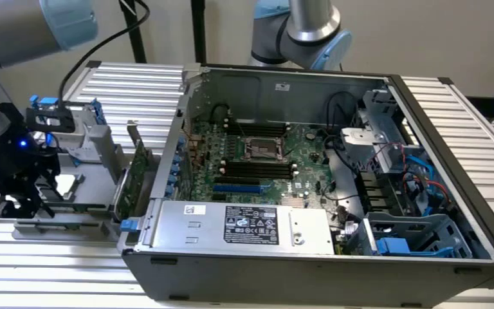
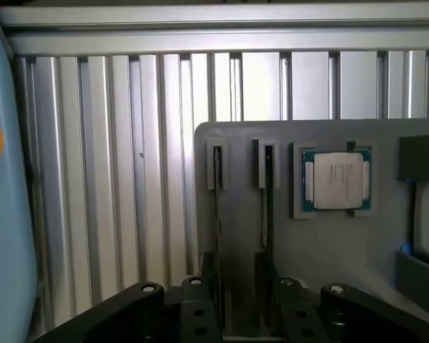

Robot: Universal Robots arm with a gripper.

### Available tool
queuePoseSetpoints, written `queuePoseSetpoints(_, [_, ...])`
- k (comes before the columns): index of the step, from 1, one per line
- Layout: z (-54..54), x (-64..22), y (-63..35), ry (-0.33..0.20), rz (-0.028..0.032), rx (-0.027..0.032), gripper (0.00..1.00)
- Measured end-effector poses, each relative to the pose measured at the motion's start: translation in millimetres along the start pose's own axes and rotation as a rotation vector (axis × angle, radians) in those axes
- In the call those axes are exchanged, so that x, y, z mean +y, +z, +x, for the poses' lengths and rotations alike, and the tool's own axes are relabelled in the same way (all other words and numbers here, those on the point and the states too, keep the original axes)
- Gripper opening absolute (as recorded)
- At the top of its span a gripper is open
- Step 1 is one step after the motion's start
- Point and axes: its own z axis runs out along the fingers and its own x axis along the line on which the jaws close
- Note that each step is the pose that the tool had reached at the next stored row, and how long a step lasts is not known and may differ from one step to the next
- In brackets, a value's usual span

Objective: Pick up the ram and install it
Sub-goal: 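Pick up the ram and move it above insertion slot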

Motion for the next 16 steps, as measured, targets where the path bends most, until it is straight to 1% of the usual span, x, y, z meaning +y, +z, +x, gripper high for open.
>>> queuePoseSetpoints(8, [1.2, -0.1, 14.5, -0.006, 0.0000, -0.0002, 1.00])
queuePoseSetpoints(16, [8.3, -0.3, 28.7, -0.008, -0.0007, 0.0001, 1.00])
